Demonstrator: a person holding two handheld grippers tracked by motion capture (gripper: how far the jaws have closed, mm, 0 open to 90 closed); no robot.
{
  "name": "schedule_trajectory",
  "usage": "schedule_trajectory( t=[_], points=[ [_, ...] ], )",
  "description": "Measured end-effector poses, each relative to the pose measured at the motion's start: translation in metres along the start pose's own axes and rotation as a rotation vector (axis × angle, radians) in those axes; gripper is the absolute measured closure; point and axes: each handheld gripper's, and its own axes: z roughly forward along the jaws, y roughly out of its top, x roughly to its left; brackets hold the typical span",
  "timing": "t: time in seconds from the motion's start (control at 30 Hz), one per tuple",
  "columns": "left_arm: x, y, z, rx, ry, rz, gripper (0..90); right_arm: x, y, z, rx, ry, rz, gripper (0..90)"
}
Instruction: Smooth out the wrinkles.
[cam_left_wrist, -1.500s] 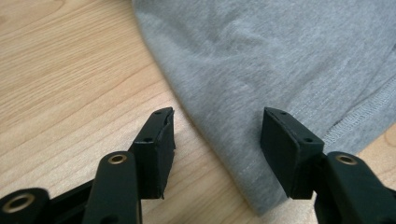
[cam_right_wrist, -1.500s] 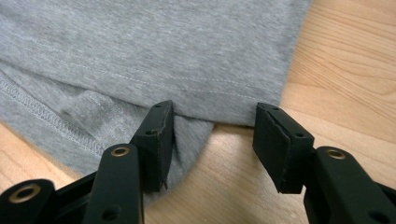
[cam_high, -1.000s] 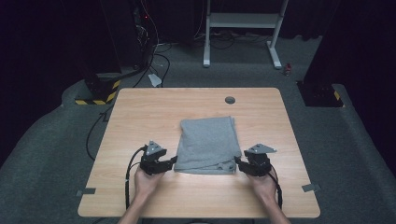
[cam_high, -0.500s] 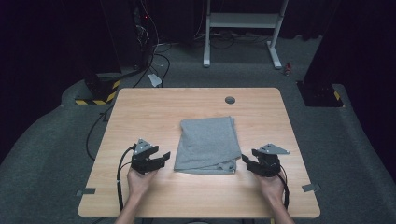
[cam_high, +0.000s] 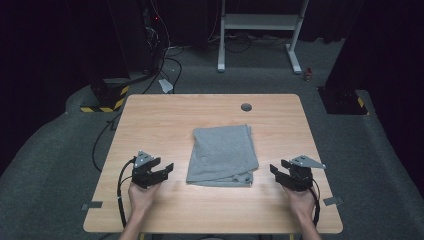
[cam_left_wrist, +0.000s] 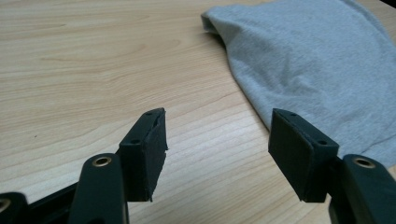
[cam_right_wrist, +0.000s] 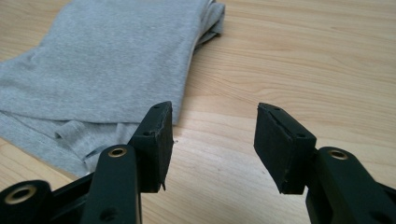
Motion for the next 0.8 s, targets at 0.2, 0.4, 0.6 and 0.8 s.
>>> schedule_trajectory(
  t=[0.2, 0.4, 0.6, 0.8],
  points=[
    [0.005, -0.005, 0.0, 0.006, 0.025, -0.006, 37.1, -0.008, -0.007, -0.003, 0.002, -0.015, 0.026, 46.4],
    [0.006, -0.008, 0.003, 0.036, 0.056, 0.019, 36.8, -0.014, -0.013, -0.002, 0.022, -0.036, 0.043, 46.0],
    [0.009, -0.014, 0.008, 0.058, 0.077, 0.012, 36.7, -0.021, -0.021, -0.001, 0.041, -0.06, 0.05, 45.9],
    [0.016, -0.018, 0.01, 0.074, 0.107, 0.0, 36.8, -0.029, -0.026, 0.002, 0.073, -0.086, 0.06, 44.6]
  ],
)
